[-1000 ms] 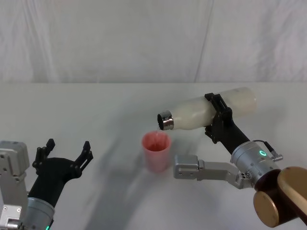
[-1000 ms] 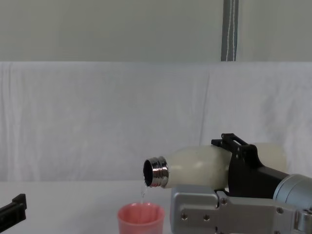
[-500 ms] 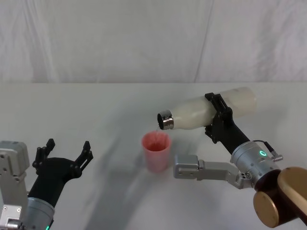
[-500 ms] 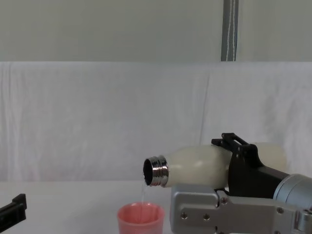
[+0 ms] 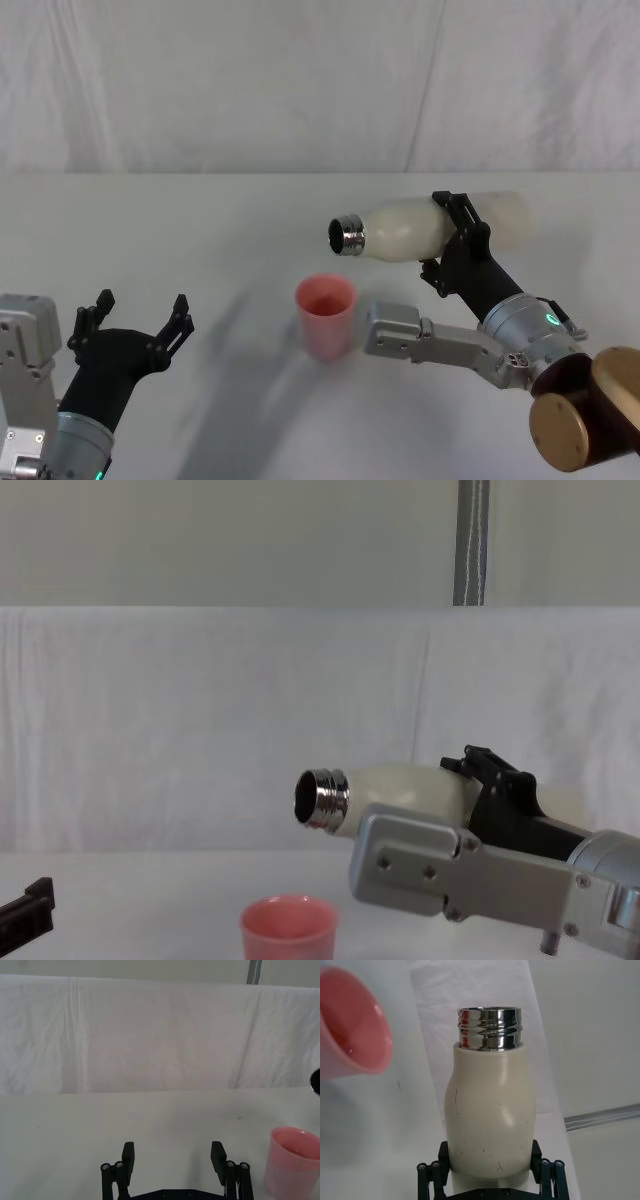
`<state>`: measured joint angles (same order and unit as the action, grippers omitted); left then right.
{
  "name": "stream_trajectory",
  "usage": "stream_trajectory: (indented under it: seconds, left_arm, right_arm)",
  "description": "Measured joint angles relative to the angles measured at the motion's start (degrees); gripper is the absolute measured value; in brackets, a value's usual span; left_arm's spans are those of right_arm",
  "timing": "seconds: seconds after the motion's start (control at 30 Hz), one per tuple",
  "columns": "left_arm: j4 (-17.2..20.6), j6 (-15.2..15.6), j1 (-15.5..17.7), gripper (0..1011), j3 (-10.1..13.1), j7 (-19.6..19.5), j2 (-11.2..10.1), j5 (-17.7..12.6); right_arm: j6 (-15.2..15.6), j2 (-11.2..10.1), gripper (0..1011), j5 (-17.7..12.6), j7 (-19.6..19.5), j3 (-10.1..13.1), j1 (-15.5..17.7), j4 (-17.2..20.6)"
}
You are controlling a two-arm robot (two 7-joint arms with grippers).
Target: Grasp the thermos with one hand and pour water into the cup lid.
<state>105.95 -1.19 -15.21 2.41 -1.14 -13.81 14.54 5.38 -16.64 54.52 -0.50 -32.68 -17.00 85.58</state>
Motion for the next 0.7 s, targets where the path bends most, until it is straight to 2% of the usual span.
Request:
stream_trajectory:
  seconds: [0.47,0.7]
  left_arm:
    - [0.0,0.0,0.0,1001,0.0,0.0,0.0,0.0]
    - [0.0,0.0,0.0,1001,0.0,0.0,0.0,0.0]
  right_arm:
    - [-3.48,1.59,951,-7.48,1.2,2.92,1.6,1.57]
    - [-5.39,2.93,951,-13.49,2.24,5.5,2.52,2.18]
